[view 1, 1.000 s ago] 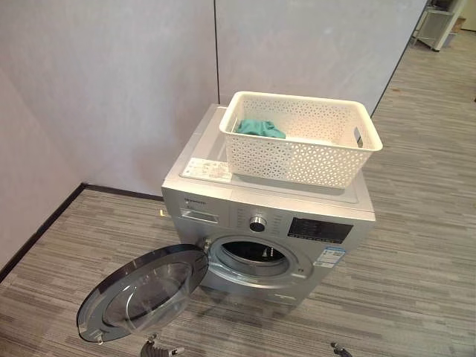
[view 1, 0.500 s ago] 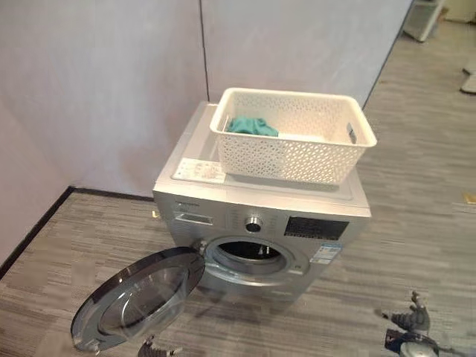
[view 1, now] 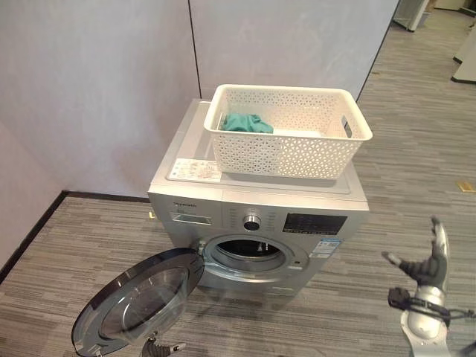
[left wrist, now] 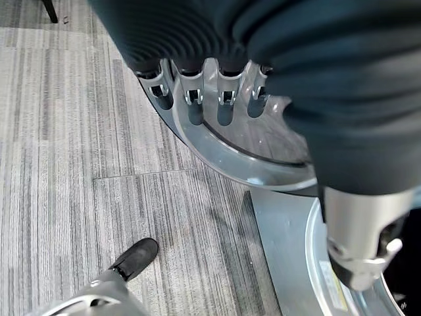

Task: Grab the laundry basket,head to the washer,open it,put in the laundry and shut it.

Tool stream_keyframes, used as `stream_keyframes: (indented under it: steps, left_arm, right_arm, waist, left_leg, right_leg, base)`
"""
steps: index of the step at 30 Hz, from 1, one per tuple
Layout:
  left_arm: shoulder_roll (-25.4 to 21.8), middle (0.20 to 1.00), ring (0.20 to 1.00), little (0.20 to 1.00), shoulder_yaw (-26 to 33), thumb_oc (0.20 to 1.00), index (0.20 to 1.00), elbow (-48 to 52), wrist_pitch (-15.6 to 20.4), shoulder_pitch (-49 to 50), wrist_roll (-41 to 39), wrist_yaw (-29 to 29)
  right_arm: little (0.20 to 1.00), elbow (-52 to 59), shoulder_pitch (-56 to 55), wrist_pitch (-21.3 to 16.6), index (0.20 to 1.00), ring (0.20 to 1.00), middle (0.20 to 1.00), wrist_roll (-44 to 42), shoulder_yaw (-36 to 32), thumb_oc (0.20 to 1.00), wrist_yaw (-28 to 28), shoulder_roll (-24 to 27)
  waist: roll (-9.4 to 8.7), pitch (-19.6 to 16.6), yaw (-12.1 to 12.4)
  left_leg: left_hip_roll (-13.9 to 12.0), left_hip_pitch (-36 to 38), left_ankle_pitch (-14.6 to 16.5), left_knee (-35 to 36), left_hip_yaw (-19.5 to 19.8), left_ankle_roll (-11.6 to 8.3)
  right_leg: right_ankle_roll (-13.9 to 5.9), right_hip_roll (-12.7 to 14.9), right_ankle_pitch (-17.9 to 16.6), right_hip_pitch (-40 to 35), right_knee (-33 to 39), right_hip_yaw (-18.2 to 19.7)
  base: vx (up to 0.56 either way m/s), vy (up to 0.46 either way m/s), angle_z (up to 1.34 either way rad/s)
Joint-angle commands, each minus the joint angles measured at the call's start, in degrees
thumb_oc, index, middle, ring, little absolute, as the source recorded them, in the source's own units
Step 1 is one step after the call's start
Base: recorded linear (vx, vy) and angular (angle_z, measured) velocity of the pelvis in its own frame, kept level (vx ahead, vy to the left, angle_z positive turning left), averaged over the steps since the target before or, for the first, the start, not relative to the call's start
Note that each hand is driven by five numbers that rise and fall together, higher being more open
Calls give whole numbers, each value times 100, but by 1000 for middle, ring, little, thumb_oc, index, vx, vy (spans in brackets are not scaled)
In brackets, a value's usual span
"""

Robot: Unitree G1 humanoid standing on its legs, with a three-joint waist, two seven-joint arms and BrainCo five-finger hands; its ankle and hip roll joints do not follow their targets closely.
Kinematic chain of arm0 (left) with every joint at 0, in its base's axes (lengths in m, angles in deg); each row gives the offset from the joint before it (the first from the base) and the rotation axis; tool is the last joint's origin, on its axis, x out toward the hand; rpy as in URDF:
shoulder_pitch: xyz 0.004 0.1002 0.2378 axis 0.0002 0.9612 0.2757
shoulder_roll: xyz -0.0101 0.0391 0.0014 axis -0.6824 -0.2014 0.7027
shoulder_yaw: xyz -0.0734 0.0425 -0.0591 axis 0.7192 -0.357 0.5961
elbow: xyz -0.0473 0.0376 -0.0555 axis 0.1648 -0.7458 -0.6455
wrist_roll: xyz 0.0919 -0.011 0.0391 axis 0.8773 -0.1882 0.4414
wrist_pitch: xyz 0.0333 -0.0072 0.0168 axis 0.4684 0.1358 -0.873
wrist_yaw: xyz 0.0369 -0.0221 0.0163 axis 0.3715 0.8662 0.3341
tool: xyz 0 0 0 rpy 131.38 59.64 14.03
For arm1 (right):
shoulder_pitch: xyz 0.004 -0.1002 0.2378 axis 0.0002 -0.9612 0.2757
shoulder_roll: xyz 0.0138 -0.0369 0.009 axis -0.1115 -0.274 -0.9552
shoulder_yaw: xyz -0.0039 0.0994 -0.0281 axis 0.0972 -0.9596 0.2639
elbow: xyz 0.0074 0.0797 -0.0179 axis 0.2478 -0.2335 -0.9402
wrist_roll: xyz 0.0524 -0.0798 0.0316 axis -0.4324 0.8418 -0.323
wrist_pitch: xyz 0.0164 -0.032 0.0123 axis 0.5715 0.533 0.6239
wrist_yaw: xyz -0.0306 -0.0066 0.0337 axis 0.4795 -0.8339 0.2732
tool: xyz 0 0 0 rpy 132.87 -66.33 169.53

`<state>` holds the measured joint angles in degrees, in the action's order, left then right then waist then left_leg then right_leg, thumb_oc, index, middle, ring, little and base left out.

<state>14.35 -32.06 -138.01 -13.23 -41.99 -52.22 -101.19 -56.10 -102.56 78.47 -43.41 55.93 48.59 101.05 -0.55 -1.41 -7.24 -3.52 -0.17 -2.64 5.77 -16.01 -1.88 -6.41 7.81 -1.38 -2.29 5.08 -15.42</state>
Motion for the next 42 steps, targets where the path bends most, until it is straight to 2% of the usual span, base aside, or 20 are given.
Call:
stream_keyframes:
  steps: [1, 6, 10, 12, 13, 14, 16, 18, 19, 22, 24, 27, 28, 30, 32, 33, 35, 37, 39, 42]
  left_arm:
    - [-102, 1000, 1000, 1000, 28, 1000, 1000, -358, 122, -388, 340, -161]
    - [-124, 1000, 1000, 1000, -58, 1000, 1000, -308, 146, -344, 617, -139]
    - [-181, 1000, 1000, 1000, -134, 1000, 1000, -268, 161, -275, 750, -13]
    - [-220, 1000, 1000, 1000, -174, 1000, 1000, -256, 154, -264, 723, 57]
    - [-300, 1000, 1000, 1000, -238, 1000, 1000, -242, 171, -256, 594, 135]
    - [-292, 1000, 1000, 1000, -221, 1000, 1000, -241, 170, -264, 591, 136]
    - [-405, 1000, 1000, 1000, -302, 1000, 1000, -236, 183, -286, 329, 231]
    - [-425, 1000, 1000, 1000, -294, 1000, 1000, -252, 194, -307, 247, 271]
    - [-488, 1000, 1000, 1000, -403, 1000, 1000, -235, 240, -286, 127, 370]
    - [-515, 1000, 1000, 1000, -515, 1000, 1000, -343, 232, -340, 49, 469]
    - [-518, 1000, 1000, 1000, -506, 1000, 1000, -404, 216, -366, 36, 483]
    - [-684, 1000, 1000, 1000, -543, 1000, 1000, -571, 180, -403, 131, 595]
    - [-680, 1000, 1000, 1000, -537, 1000, 1000, -571, 179, -402, 131, 595]
    - [-746, 1000, 1000, 1000, -525, 1000, 1000, -595, 157, -438, 143, 610]
    - [-817, 1000, 1000, 1000, -536, 1000, 1000, -641, 129, -506, 176, 589]
    - [-815, 1000, 1000, 1000, -533, 1000, 1000, -642, 129, -509, 176, 589]
    - [-886, 1000, 1000, 1000, -546, 1000, 1000, -647, 156, -592, 149, 598]
    - [-901, 1000, 1000, 1000, -546, 1000, 1000, -644, 173, -631, 112, 591]
    - [-949, 1000, 1000, 1000, -465, 1000, 1000, -668, 195, -742, -13, 542]
    - [-936, 1000, 1000, 1000, -424, 1000, 1000, -722, 198, -806, -82, 529]
  right_arm:
    - [1000, 496, 479, -470, 1000, 1000, 1000, 612, -414, 1000, 17, 362]
    - [1000, 1712, 874, -660, 1000, 1000, 1000, 1027, -418, 1000, -219, 839]
    - [1000, 1788, 1581, -631, 1000, 1000, 1000, 1018, -322, 1000, -478, 1472]
    - [1000, 1430, 2008, -541, 1000, 1000, 1000, 806, -125, 1000, -663, 1934]
    - [1000, 716, 2520, -392, 1000, 1000, 1000, 442, 197, 1000, -869, 2491]
    - [1000, 669, 2577, -407, 1000, 1000, 1000, 435, 234, 1000, -854, 2512]
    - [1000, -464, 3443, -165, 1000, 1000, 1000, -130, 885, 1000, -1178, 3156]
    - [1000, -836, 3826, -98, 1000, 1000, 1000, -134, 1199, 1000, -1308, 3434]
    - [1000, -1501, 4292, 25, 1000, 1000, 1000, -262, 1537, 1000, -1628, 3962]
    - [1000, -2670, 5453, 160, 1000, 1000, 1000, -396, 2439, 1000, -1825, 4296]
    - [1000, -2902, 5771, 171, 1000, 1000, 1000, -510, 2675, 1000, -1902, 4281]
    - [1000, -3472, 6315, 246, 1000, 1000, 1000, -504, 3184, 1000, -2366, 4392]
    - [1000, -3480, 6335, 244, 1000, 1000, 1000, -505, 3202, 1000, -2364, 4390]
    - [1000, -3827, 6657, 318, 1000, 1000, 1000, -119, 3487, 1000, -2279, 4354]
    - [1000, -3926, 6862, 356, 1000, 1000, 1000, 119, 3643, 1000, -2295, 4259]
    - [1000, -3931, 6874, 355, 1000, 1000, 1000, 118, 3652, 1000, -2294, 4259]
    - [1000, -4352, 7061, 347, 1000, 1000, 1000, 86, 3949, 1000, -2477, 4394]
    - [1000, -4588, 7173, 349, 1000, 1000, 1000, 88, 4133, 1000, -2533, 4386]
    - [1000, -4899, 7483, 416, 1000, 1000, 1000, 188, 4548, 1000, -2673, 4402]
    - [1000, -4946, 7450, 414, 1000, 1000, 1000, 183, 4638, 1000, -2737, 4442]
  waist:
    - [75, 128, 88]
    - [29, 81, 203]
    - [-43, 52, 347]
    - [-90, 45, 422]
    - [-174, 48, 542]
    - [-167, 51, 531]
    - [-296, 78, 689]
    - [-331, 86, 708]
    - [-438, 110, 817]
    - [-519, 180, 884]
    - [-533, 199, 881]
    - [-579, 336, 916]
    - [-578, 335, 913]
    - [-503, 446, 903]
    - [-398, 538, 888]
    - [-388, 520, 882]
    - [-316, 539, 841]
    - [-295, 547, 834]
    - [-343, 579, 750]
    - [-358, 618, 671]
  left_leg:
    - [53, 329, 651, -77, 65, 144]
    - [43, 351, 669, -77, 137, 126]
    - [53, 298, 638, -77, 198, 129]
    - [59, 284, 642, -77, 201, 137]
    - [79, 287, 668, -77, 217, 154]
    - [80, 268, 645, -77, 211, 157]
    - [118, 281, 665, -77, 242, 184]
    - [143, 260, 649, -77, 276, 202]
    - [191, 287, 670, -77, 344, 225]
    - [277, 295, 661, -77, 457, 274]
    - [313, 300, 666, -77, 489, 296]
    - [470, 370, 740, -170, 808, 488]
    - [473, 367, 741, -171, 805, 490]
    - [482, 377, 727, -205, 929, 568]
    - [471, 463, 756, -204, 1061, 599]
    - [461, 433, 745, -208, 1064, 597]
    - [416, 502, 755, -142, 1255, 505]
    - [398, 494, 772, -133, 1309, 462]
    - [395, 479, 804, -119, 1417, 359]
    - [388, 524, 825, -102, 1459, 317]
  right_leg:
    - [-290, 103, 311, -58, -464, 150]
    - [-291, 83, 349, -164, -396, 74]
    - [-299, 81, 309, -167, -354, 5]
    - [-314, 98, 290, -160, -347, 2]
    - [-336, 119, 277, -157, -370, 0]
    - [-330, 120, 256, -138, -365, 4]
    - [-345, 171, 232, -131, -463, -9]
    - [-345, 201, 203, -111, -518, -18]
    - [-362, 261, 211, -129, -670, -72]
    - [-382, 375, 160, -94, -963, -149]
    - [-395, 417, 128, -76, -1061, -169]
    - [-324, 570, -99, 271, -2204, -2]
    - [-326, 574, -94, 281, -2216, 4]
    - [-276, 514, -205, 578, -2825, 228]
    - [-243, 400, -43, 806, -3207, 372]
    - [-236, 389, -65, 822, -3184, 363]
    - [-129, 215, 409, 922, -2619, 475]
    - [-164, 219, 369, 979, -2226, 517]
    - [-347, 258, -51, 1139, -1240, 927]
    - [-389, 208, -173, 1249, -1108, 1199]
  base:
    - [0, 0, 0]
    - [2, -8, 5]
    - [-7, -4, 5]
    - [-11, 23, 0]
    - [-26, 41, -1]
    - [-29, 39, -3]
    - [-23, 53, -1]
    - [-6, 77, -2]
    - [5, 129, 5]
    - [5, 122, 10]
    - [18, 137, 35]
    - [56, 237, 39]
    - [29, 171, 43]
    - [-1, 127, 45]
    - [44, 102, 30]
    - [68, 49, 43]
    - [71, -22, 37]
    - [46, -74, 35]
    - [81, -123, 55]
    - [53, -54, 42]
